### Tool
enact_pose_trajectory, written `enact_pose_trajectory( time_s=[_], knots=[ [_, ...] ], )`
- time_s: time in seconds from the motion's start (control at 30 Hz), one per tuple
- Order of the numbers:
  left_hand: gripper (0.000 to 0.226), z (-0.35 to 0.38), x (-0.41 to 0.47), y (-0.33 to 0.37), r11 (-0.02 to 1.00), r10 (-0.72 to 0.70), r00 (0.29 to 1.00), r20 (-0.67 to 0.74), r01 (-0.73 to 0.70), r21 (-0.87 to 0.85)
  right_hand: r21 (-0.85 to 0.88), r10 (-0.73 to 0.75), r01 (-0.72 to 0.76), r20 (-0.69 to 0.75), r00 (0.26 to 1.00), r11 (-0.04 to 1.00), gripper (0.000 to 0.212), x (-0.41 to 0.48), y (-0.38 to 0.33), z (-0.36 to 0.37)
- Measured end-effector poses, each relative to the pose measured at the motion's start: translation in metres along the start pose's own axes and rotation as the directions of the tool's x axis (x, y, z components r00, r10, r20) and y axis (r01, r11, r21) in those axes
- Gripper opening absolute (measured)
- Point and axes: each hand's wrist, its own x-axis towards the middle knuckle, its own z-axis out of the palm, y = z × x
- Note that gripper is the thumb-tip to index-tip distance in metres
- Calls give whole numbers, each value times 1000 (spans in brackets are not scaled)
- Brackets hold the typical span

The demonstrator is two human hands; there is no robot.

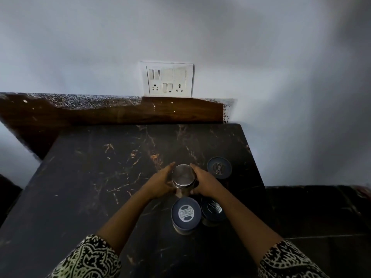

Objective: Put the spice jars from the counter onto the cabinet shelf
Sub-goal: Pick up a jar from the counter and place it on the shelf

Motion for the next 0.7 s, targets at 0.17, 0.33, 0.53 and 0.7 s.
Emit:
enact_pose_trajectory(
  time_s=[0.17, 0.33, 0.53, 0.7],
  knots=[
    [86, 19, 9, -10, 993, -12, 995, -99, 0, -121, 69, 9, -3, -89, 996, 998, 92, 5, -2, 7],
    [82, 4, 11, -3, 983, 51, 978, -200, -84, -161, 159, -16, 37, -134, 991, 987, 79, -1, -8, -17],
    [70, -47, 0, 43, 934, 129, 943, -308, -220, -280, 295, -84, 143, -203, 976, 945, 72, -28, -38, -89],
    [61, -90, -16, 91, 865, 215, 880, -424, -373, -335, 440, -158, 279, -292, 943, 853, 60, -59, -63, -143]
  ],
)
